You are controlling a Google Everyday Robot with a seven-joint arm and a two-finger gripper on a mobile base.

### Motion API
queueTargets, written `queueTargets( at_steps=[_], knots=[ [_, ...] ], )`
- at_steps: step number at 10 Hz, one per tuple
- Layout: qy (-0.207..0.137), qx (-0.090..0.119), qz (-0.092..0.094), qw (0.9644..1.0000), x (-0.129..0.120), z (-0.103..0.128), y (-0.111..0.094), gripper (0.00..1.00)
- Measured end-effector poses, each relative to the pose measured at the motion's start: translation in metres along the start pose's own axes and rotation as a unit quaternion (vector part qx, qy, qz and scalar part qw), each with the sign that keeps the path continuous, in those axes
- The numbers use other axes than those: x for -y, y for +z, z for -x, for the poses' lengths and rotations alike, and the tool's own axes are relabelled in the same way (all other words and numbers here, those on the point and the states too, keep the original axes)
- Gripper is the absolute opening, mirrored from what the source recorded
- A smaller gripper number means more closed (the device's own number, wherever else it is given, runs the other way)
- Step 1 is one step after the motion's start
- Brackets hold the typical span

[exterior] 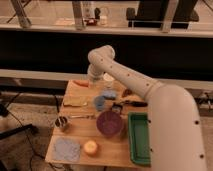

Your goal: Place pepper in purple bowl

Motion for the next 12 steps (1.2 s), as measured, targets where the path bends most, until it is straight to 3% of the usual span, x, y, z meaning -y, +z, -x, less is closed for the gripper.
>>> queueTargets(
  at_steps=[5, 7, 9, 12],
  knots=[
    [-0.006, -0.013, -0.024, 0.9996, -0.074, -0.018, -0.074, 0.01],
    [-0.005, -0.023, -0.023, 0.9995, -0.097, -0.022, -0.082, 0.01],
    [-0.001, -0.041, -0.018, 0.9990, -0.126, -0.043, -0.084, 0.01],
    [-0.003, -0.049, -0.013, 0.9987, -0.148, -0.040, -0.088, 0.01]
  ],
)
